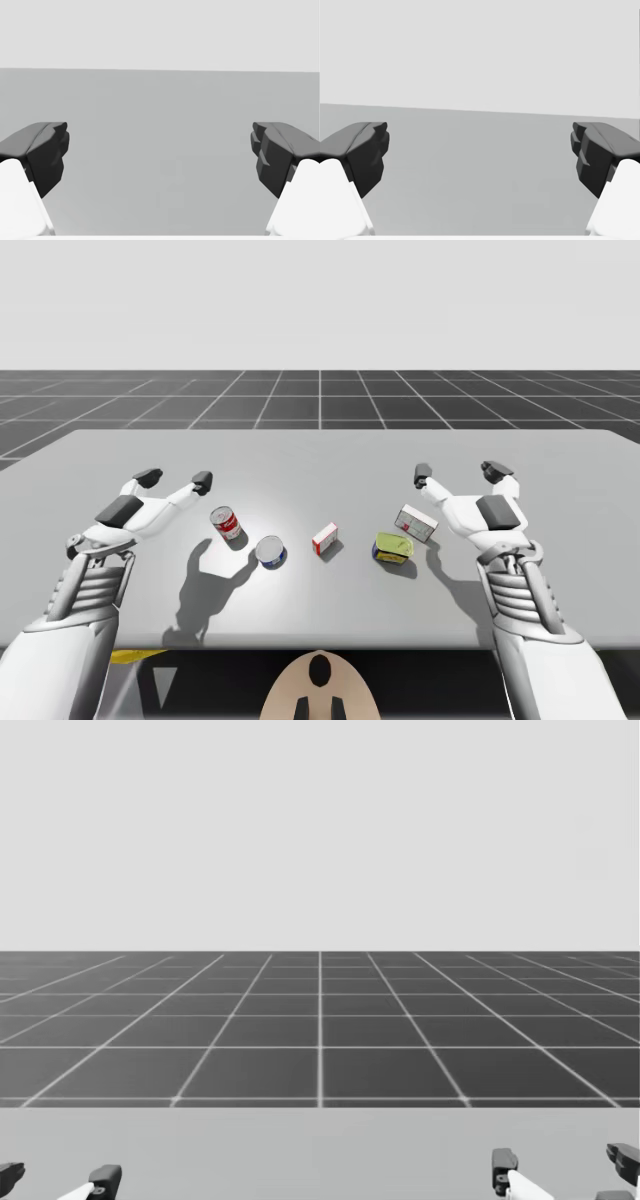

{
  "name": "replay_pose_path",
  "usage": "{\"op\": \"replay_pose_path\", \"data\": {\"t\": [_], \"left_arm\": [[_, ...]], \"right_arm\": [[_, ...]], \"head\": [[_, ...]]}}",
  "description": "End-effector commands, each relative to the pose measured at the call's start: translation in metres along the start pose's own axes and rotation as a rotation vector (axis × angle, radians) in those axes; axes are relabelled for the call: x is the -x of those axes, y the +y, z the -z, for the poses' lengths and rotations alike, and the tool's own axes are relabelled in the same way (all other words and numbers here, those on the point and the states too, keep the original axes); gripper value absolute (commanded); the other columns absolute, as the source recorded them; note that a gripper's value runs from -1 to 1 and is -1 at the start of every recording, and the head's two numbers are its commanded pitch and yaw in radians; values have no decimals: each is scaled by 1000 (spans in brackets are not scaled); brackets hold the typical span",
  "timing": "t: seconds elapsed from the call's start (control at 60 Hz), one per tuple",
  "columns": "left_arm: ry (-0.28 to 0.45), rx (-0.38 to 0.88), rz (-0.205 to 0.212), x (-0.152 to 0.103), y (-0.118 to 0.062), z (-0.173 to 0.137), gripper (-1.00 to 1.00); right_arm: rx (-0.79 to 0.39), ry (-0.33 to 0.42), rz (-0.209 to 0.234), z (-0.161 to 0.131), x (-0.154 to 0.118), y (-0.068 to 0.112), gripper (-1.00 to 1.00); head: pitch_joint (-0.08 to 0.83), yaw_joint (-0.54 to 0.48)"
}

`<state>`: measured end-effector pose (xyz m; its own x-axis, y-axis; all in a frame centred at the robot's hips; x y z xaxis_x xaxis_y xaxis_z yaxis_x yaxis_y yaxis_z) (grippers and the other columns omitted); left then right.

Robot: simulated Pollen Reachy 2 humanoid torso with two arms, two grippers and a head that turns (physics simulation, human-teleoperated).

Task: Grasp the pudding box and hold it up.

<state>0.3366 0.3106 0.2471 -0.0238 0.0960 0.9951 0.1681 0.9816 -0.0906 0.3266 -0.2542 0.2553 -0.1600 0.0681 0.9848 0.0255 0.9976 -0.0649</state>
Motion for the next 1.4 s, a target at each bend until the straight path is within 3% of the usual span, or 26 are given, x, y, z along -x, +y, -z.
{"op": "replay_pose_path", "data": {"t": [0.017,0.167,0.517,0.817,1.117,1.317,1.4], "left_arm": [[0,-1,1,0,0,0,-1000],[-4,-5,2,0,1,0,-1000],[-11,-17,17,-1,2,0,-1000],[-20,-20,24,-4,2,-1,-1000],[-25,-17,25,-4,2,-1,-1000],[-26,-21,25,-4,1,-1,-1000],[-27,-24,24,-4,1,-1,-1000]], "right_arm": [[16,-1,18,-2,0,1,-1000],[-5,22,8,-2,-2,2,-1000],[10,4,3,-1,-2,2,-1000],[18,7,-9,-1,-2,2,-1000],[10,14,-14,-1,0,3,-1000],[-55,21,-2,-4,-7,0,-1000],[-118,39,41,-3,-9,-8,-1000]], "head": [[-5,1],[46,6],[335,27],[529,-170],[644,-367],[637,-375],[627,-371]]}}
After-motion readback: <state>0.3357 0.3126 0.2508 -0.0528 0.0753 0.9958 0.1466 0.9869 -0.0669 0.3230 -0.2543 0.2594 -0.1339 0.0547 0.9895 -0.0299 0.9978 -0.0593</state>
